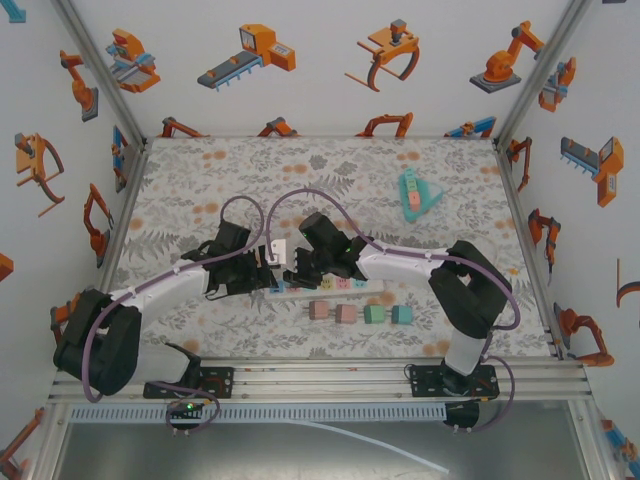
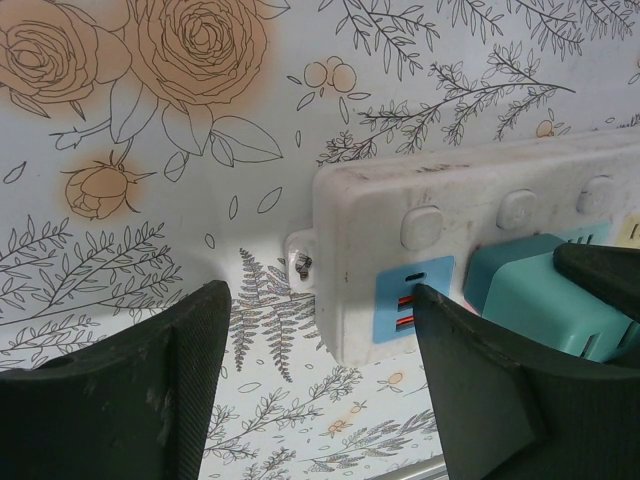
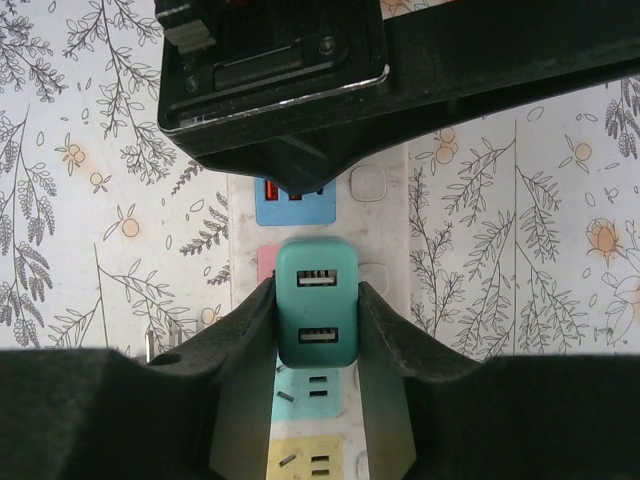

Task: Pull the plug off the socket

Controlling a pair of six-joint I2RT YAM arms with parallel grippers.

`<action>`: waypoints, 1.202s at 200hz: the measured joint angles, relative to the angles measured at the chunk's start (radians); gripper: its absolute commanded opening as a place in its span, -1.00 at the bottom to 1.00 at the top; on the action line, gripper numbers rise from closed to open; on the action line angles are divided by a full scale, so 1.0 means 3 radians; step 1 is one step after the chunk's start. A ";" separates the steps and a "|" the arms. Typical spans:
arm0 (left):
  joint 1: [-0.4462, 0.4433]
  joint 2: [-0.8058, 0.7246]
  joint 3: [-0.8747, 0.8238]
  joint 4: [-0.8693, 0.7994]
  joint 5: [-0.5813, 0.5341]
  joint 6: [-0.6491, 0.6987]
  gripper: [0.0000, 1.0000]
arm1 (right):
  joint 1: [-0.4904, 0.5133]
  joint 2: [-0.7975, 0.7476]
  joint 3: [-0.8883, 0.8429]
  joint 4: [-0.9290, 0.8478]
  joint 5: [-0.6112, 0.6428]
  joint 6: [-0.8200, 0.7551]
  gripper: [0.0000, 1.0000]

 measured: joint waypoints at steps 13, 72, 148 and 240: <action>0.0000 0.0000 0.0000 0.0000 -0.0001 0.0000 0.36 | -0.0004 0.0000 0.0003 -0.0003 -0.0013 0.0001 -0.38; -0.0024 0.0000 -0.0001 0.0003 -0.0028 0.0000 0.34 | -0.0036 0.0015 0.0075 -0.0080 -0.0048 0.0156 -0.52; -0.0069 -0.0004 0.0000 0.0024 -0.0080 -0.0001 0.34 | -0.0081 0.0008 0.0161 -0.0126 -0.0150 0.0342 -0.55; -0.0092 -0.0314 -0.0001 -0.0317 -0.0320 0.0024 0.41 | -0.0088 -0.0774 -0.0118 0.0575 0.0333 0.1626 -0.66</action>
